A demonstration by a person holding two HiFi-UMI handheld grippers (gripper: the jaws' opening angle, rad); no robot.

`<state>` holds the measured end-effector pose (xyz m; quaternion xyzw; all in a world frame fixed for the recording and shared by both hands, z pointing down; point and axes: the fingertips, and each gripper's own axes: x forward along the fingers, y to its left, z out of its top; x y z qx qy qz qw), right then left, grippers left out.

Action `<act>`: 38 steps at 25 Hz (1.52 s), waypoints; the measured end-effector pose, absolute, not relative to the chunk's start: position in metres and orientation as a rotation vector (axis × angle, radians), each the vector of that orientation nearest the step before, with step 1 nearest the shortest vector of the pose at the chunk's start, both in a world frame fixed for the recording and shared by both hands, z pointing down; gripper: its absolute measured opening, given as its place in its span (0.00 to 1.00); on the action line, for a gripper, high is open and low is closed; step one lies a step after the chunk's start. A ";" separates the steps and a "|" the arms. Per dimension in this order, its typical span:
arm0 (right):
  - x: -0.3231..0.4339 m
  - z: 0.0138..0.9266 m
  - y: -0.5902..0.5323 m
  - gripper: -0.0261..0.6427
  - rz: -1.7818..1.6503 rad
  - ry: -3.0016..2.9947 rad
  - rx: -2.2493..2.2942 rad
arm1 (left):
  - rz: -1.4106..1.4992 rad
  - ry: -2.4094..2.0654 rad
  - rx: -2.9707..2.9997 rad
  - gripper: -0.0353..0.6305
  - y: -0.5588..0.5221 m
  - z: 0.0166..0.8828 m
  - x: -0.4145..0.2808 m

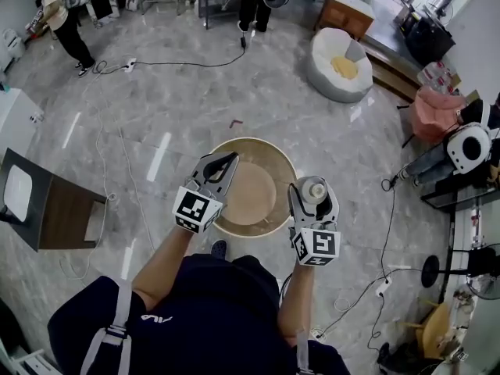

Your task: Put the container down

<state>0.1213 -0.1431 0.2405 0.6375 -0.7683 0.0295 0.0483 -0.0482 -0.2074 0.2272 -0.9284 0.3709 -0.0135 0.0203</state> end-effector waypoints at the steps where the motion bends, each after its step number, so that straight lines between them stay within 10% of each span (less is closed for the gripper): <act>1: 0.124 0.243 -0.146 0.54 0.094 -2.338 1.943 | -0.040 1.153 -2.878 0.09 -0.210 0.227 -0.047; 38: 0.157 0.455 -0.227 0.54 0.219 -2.356 1.749 | -0.173 1.445 -2.847 0.09 -0.259 0.399 -0.051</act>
